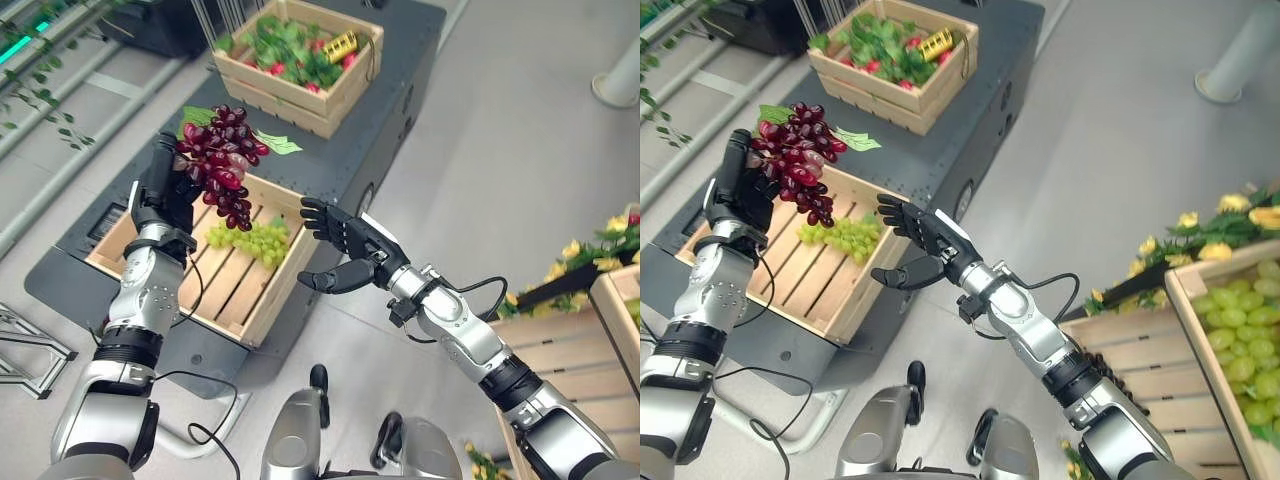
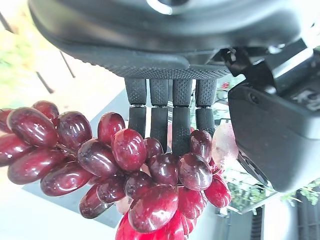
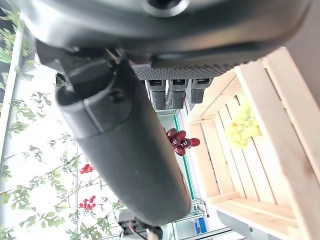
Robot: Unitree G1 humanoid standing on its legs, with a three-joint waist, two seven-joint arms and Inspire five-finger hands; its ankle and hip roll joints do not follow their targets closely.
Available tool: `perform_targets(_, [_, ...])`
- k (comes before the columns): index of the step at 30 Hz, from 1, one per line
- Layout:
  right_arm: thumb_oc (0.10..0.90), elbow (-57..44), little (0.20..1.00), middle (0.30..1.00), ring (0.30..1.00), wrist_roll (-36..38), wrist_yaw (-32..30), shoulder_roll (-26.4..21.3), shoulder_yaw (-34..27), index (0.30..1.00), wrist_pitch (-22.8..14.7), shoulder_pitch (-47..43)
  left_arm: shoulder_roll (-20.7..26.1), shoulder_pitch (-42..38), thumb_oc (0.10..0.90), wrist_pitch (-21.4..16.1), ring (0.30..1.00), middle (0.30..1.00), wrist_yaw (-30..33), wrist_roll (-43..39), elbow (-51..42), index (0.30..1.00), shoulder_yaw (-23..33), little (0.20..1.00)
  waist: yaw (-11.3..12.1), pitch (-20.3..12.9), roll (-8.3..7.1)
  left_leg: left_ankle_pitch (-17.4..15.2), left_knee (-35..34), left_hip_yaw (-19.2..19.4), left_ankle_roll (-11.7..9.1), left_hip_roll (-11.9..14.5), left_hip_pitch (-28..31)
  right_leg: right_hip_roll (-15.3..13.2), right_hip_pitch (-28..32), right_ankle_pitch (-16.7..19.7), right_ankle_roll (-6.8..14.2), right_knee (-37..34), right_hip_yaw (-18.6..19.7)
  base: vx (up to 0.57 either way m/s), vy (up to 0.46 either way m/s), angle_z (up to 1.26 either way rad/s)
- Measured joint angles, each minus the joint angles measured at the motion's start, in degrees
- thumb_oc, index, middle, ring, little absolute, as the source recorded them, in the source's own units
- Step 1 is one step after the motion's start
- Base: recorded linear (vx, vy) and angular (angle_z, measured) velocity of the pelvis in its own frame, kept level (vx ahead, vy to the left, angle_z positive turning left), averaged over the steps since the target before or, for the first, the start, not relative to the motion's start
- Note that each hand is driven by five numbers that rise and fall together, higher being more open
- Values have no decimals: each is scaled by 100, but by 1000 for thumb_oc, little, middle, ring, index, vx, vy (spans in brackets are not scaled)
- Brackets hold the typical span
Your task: Pick up the fruits from the basket on one side to the basket on the other side
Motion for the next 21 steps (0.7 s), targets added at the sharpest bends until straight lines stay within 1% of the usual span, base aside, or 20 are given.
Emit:
perform_targets(2, [800,0,900,900,900,117,-51,29,15,900,107,-84,-83,0,400,7,300,300,7,17,1,300,-11,300,32,-131,-5,1,-129,-2,0,-38,100,16,137,49,35,-175,-9,2,-7,2])
perform_targets(5, [800,-1,900,900,900,204,-78,58,66,900,118,-120,-107,-1,400,99,300,300,9,18,0,300,-12,300,31,-247,-37,1,-231,1,3,-87,166,6,201,72,61,-283,-9,-3,-87,1])
perform_targets(6, [800,95,900,900,900,361,-302,102,218,900,322,-353,-285,-121,400,113,300,300,99,43,116,300,7,300,36,-253,-39,82,-424,-9,20,-82,307,48,336,143,81,-460,-31,-8,-148,3])
perform_targets(7, [800,201,900,900,900,458,-362,170,280,900,381,-480,-353,-128,400,126,300,300,119,54,110,300,-36,300,53,-260,-43,137,-555,-9,20,-96,404,90,428,212,67,-594,-31,-7,-36,1])
perform_targets(8, [800,291,900,900,900,604,-479,328,301,900,395,-569,-390,-128,400,132,300,300,117,86,101,300,-218,300,59,-295,-89,190,-718,-7,-4,-83,537,98,553,255,69,-783,-31,-21,-58,2])
perform_targets(9, [800,288,900,900,900,690,-512,397,308,900,396,-580,-478,-129,400,171,300,300,119,90,102,300,-267,300,59,-344,-122,202,-761,-28,-12,-113,568,121,637,288,89,-914,-40,-23,-66,5])
perform_targets(11, [800,287,900,900,900,904,-515,492,366,900,402,-599,-571,-129,400,232,300,300,123,90,101,300,-401,300,65,-458,-145,248,-890,-47,-14,-92,588,190,705,422,92,-1198,-40,-25,-77,4])
perform_targets(13, [800,289,900,900,900,1079,-523,585,374,900,426,-611,-655,-129,400,266,300,300,135,123,97,300,-453,300,61,-506,-157,381,-1185,-44,-7,-107,726,254,860,601,93,-1519,-40,-26,-73,-2])
perform_targets(21, [800,297,900,900,900,1173,-722,565,374,900,486,-634,-726,-142,400,306,300,300,158,202,60,300,-465,300,30,-572,-189,556,-1583,-19,38,-173,901,309,1103,976,162,-2210,-20,-28,-64,-5])
